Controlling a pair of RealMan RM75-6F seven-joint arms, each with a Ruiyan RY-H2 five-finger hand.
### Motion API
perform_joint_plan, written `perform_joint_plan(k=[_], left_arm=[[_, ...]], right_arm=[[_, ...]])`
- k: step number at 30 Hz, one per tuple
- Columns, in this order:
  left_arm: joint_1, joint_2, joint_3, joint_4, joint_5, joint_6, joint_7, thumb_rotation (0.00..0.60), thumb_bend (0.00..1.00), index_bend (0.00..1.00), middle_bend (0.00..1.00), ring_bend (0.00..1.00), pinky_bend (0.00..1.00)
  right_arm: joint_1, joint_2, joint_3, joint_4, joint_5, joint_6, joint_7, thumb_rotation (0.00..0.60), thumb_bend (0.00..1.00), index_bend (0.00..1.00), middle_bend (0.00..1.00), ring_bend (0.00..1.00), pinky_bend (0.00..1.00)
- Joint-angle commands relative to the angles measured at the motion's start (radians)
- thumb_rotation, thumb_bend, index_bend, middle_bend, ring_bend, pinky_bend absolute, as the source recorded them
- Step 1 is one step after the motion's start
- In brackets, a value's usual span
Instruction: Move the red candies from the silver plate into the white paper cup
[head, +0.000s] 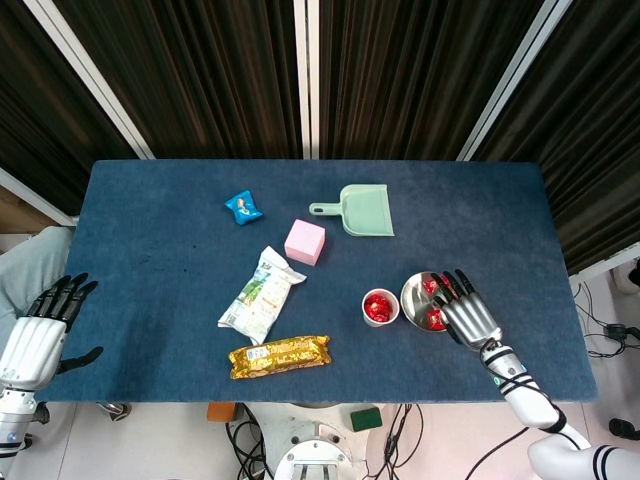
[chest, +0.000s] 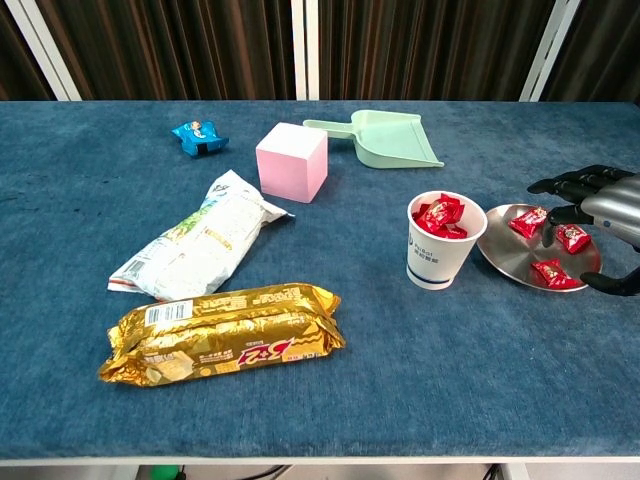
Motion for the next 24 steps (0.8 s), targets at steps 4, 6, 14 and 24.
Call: perform_joint_plan(k=[4, 6, 14, 24], left_arm=[[-0.001, -0.001, 0.000, 0.000, -0.001, -0.001, 0.001, 0.600, 0.09, 0.11, 0.07, 0.04, 0.18], [0.000, 0.000, -0.001, -0.001, -0.001, 0.000, 0.001, 0.600, 0.09, 0.11, 0.07, 0.04, 0.18], [-0.002, -0.001, -0.002, -0.001, -0.005, -0.005, 0.004, 0.600, 0.09, 0.11, 0.07, 0.04, 0.18], [-0.005, -0.002, -0.003, 0.001, -0.011, -0.012, 0.003, 0.600, 0.09, 0.11, 0.07, 0.04, 0.18]], right_arm=[[0.020, -0.004, 0.008, -0.014, 0.015, -0.030, -0.046, 0.600, 0.34, 0.37, 0.00, 0.00, 0.00], [0.026, -0.001, 0.011, -0.022, 0.022, -0.039, -0.066, 0.600, 0.34, 0.37, 0.00, 0.00, 0.00], [0.055, 0.019, 0.019, -0.063, 0.051, -0.072, -0.154, 0.600, 0.33, 0.32, 0.00, 0.00, 0.00], [0.067, 0.028, 0.018, -0.080, 0.088, -0.083, -0.221, 0.600, 0.21, 0.27, 0.00, 0.00, 0.00]])
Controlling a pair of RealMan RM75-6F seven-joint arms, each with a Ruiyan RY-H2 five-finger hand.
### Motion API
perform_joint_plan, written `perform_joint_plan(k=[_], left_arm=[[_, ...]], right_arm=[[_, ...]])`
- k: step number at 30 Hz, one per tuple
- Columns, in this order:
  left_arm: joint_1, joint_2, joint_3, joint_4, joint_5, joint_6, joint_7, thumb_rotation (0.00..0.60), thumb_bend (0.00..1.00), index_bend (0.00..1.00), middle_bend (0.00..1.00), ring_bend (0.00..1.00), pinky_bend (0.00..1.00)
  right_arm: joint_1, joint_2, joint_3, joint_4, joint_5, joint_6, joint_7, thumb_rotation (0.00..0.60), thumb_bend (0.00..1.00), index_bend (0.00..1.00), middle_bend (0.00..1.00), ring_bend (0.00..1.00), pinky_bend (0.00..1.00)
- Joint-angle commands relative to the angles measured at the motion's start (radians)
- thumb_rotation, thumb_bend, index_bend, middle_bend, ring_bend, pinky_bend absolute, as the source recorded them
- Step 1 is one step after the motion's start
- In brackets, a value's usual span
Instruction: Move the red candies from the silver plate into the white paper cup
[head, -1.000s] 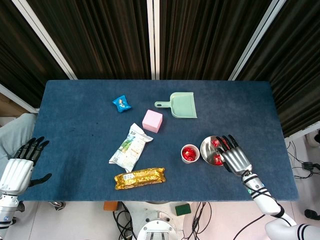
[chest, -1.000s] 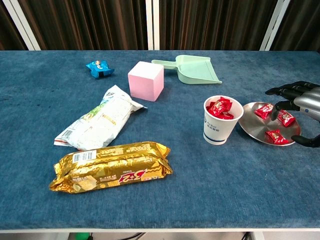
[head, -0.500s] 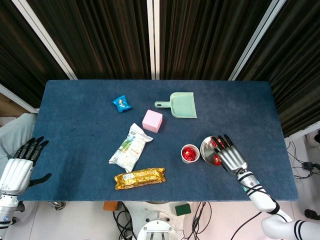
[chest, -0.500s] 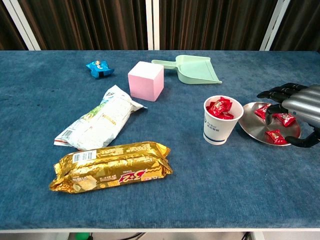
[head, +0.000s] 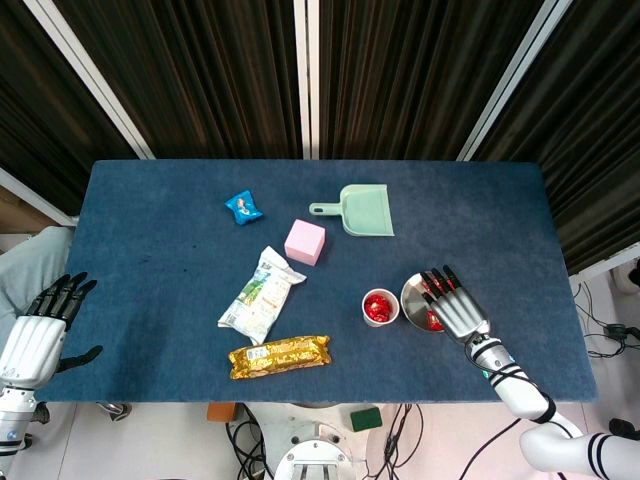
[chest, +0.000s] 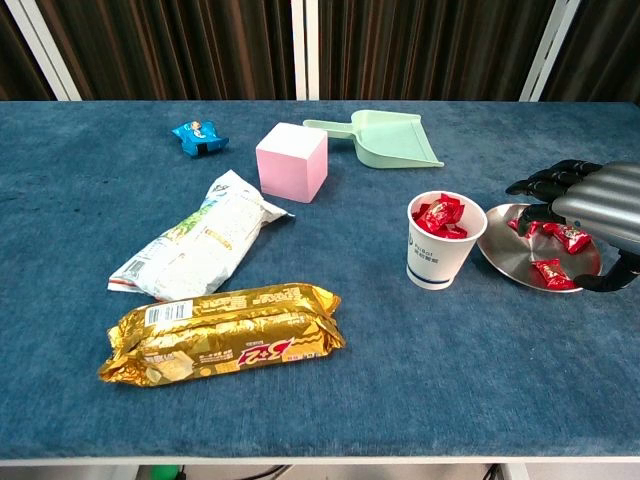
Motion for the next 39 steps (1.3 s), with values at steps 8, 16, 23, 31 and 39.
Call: perform_joint_plan(k=[8, 16, 23, 31, 39], left_arm=[[-0.002, -0.001, -0.001, -0.001, -0.005, -0.005, 0.004, 0.600, 0.09, 0.11, 0.07, 0.04, 0.18], [-0.002, -0.001, -0.002, -0.001, -0.006, -0.005, 0.004, 0.600, 0.09, 0.11, 0.07, 0.04, 0.18], [-0.003, -0.001, -0.001, 0.001, -0.006, -0.007, 0.001, 0.600, 0.09, 0.11, 0.07, 0.04, 0.18], [-0.002, -0.002, -0.001, 0.000, -0.005, -0.005, 0.002, 0.600, 0.09, 0.11, 0.07, 0.04, 0.18], [-0.005, -0.003, -0.001, 0.000, -0.005, -0.009, 0.005, 0.600, 0.09, 0.11, 0.07, 0.04, 0.18]], right_arm=[[0.012, -0.017, 0.000, 0.017, 0.004, -0.002, 0.004, 0.600, 0.21, 0.26, 0.00, 0.00, 0.00], [0.019, -0.046, -0.004, 0.052, -0.006, -0.003, 0.017, 0.600, 0.23, 0.37, 0.00, 0.00, 0.00], [0.016, -0.050, -0.011, 0.066, -0.018, 0.008, 0.033, 0.600, 0.29, 0.43, 0.00, 0.00, 0.00], [0.018, -0.051, -0.015, 0.069, -0.010, -0.001, 0.037, 0.600, 0.33, 0.50, 0.01, 0.00, 0.00], [0.013, -0.032, -0.009, 0.051, -0.013, 0.018, 0.053, 0.600, 0.41, 0.58, 0.02, 0.00, 0.00]])
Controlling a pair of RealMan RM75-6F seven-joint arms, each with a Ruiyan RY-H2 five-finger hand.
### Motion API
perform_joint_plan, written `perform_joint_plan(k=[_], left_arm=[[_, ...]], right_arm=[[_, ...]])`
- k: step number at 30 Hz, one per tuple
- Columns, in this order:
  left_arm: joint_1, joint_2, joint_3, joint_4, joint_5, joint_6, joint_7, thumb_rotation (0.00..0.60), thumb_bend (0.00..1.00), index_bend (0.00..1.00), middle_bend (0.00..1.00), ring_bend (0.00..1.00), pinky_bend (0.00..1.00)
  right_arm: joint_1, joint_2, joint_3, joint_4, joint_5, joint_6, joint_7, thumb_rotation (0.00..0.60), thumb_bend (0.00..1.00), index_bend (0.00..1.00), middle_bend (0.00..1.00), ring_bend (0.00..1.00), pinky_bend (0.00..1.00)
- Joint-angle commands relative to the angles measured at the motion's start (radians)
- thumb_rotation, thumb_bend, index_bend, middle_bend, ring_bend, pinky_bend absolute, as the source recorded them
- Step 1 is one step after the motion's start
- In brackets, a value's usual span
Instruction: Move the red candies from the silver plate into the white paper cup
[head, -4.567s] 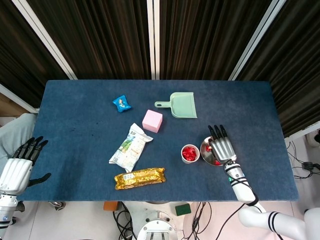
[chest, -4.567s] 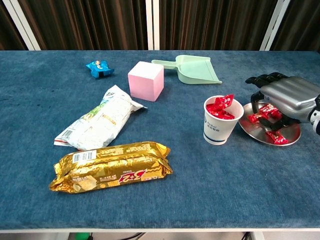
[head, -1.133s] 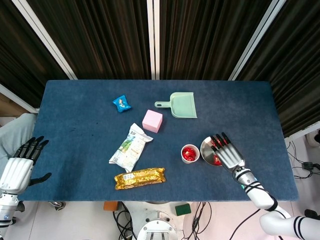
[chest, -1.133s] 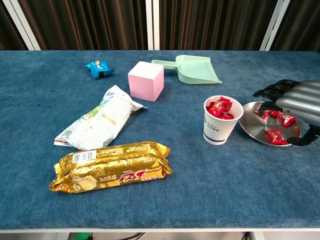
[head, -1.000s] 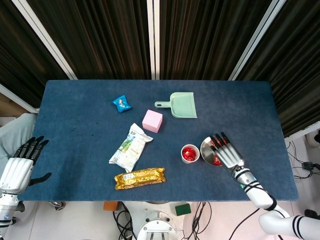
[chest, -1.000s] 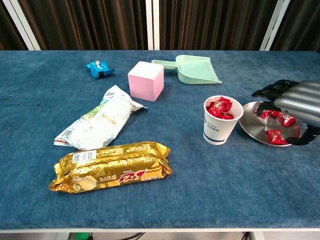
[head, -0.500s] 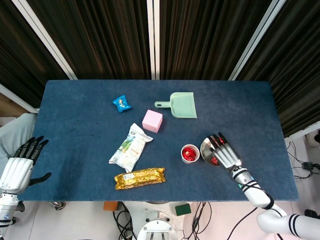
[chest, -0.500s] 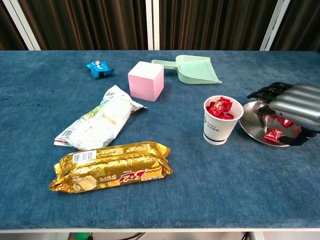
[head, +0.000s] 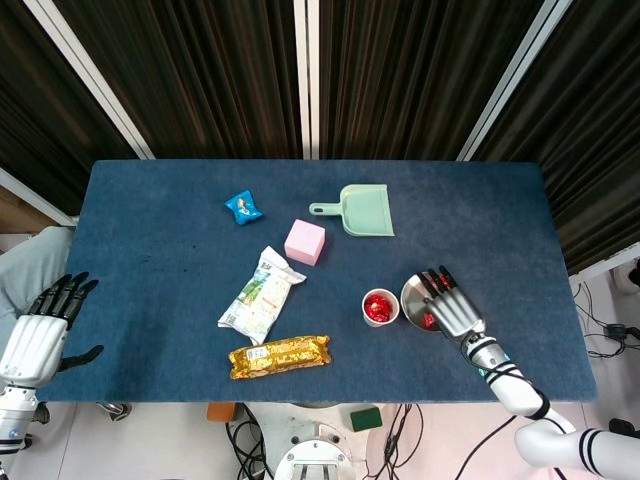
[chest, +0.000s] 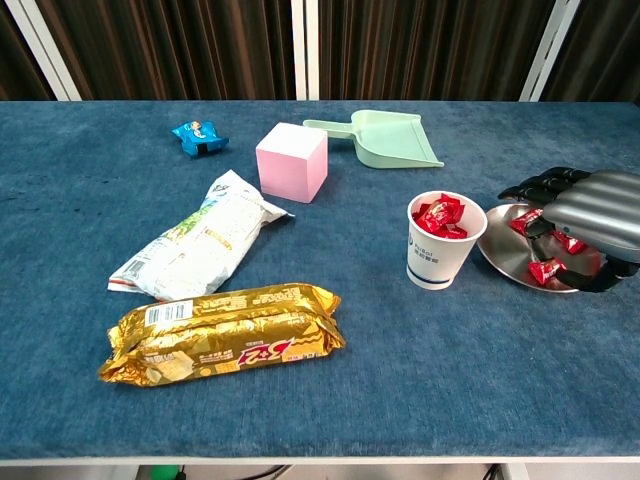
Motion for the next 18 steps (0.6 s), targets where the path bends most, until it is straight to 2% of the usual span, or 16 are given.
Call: perform_joint_plan(k=[1, 11, 18], left_arm=[[0.000, 0.000, 0.000, -0.001, 0.000, 0.000, 0.000, 0.600, 0.09, 0.11, 0.07, 0.04, 0.18], [-0.001, 0.001, 0.001, -0.002, 0.004, 0.001, -0.001, 0.600, 0.09, 0.11, 0.07, 0.04, 0.18], [0.000, -0.003, 0.001, 0.004, 0.010, 0.009, -0.002, 0.600, 0.09, 0.11, 0.07, 0.04, 0.18]], right_arm=[[-0.003, 0.012, 0.006, -0.014, -0.007, 0.017, 0.010, 0.600, 0.41, 0.58, 0.02, 0.00, 0.00], [-0.002, 0.090, 0.073, -0.169, -0.111, 0.157, 0.078, 0.600, 0.41, 0.60, 0.02, 0.00, 0.00], [0.035, 0.076, 0.083, -0.225, -0.152, 0.137, 0.036, 0.600, 0.40, 0.61, 0.02, 0.00, 0.00]])
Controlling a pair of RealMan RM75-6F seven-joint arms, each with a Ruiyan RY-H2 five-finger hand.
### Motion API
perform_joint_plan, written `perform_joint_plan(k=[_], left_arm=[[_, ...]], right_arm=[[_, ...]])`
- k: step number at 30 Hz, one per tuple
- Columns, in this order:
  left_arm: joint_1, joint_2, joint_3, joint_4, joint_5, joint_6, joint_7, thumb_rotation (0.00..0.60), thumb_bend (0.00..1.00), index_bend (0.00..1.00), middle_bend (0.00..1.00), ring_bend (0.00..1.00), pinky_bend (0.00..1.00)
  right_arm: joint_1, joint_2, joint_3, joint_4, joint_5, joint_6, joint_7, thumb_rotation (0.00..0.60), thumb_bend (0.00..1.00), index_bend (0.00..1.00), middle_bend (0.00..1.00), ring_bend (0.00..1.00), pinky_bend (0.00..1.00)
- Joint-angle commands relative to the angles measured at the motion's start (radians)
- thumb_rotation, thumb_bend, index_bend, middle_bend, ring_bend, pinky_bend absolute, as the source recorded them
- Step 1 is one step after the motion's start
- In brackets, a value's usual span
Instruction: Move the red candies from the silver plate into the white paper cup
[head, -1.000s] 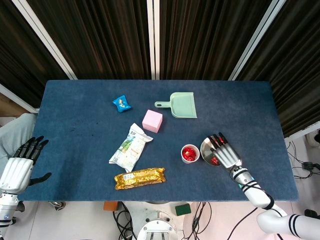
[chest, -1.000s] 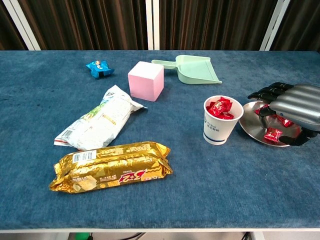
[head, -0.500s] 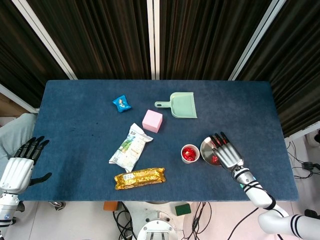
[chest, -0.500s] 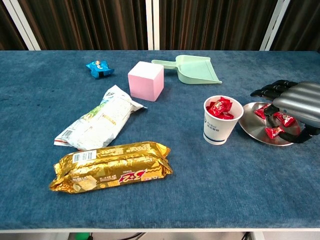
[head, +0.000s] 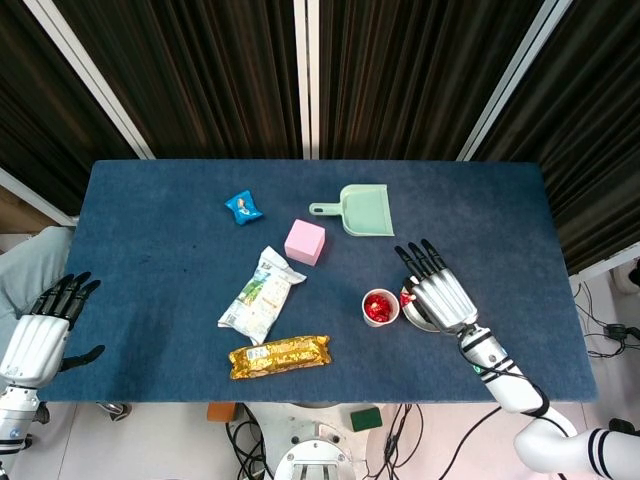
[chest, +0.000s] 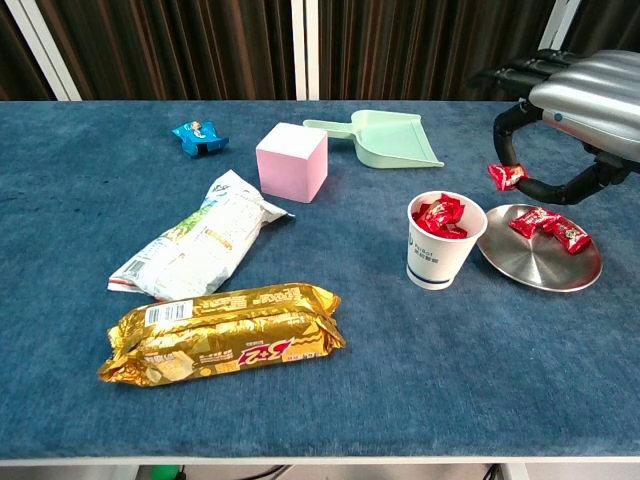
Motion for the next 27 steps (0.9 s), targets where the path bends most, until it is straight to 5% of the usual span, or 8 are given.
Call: perform_joint_plan(k=[1, 19, 27], left_arm=[[0.001, 0.000, 0.000, 0.001, -0.001, 0.001, -0.001, 0.600, 0.09, 0.11, 0.07, 0.04, 0.18], [0.009, 0.008, 0.001, 0.004, 0.001, 0.016, -0.020, 0.600, 0.09, 0.11, 0.07, 0.04, 0.18], [0.010, 0.007, 0.001, 0.003, 0.001, 0.016, -0.016, 0.600, 0.09, 0.11, 0.07, 0.04, 0.18]], right_arm=[[0.018, -0.016, 0.003, -0.015, -0.013, -0.018, -0.030, 0.600, 0.40, 0.61, 0.02, 0.00, 0.00], [0.041, -0.104, -0.024, 0.036, -0.016, -0.059, -0.095, 0.600, 0.40, 0.59, 0.02, 0.00, 0.00], [0.039, -0.098, -0.028, 0.044, -0.019, -0.056, -0.075, 0.600, 0.37, 0.31, 0.00, 0.00, 0.00]])
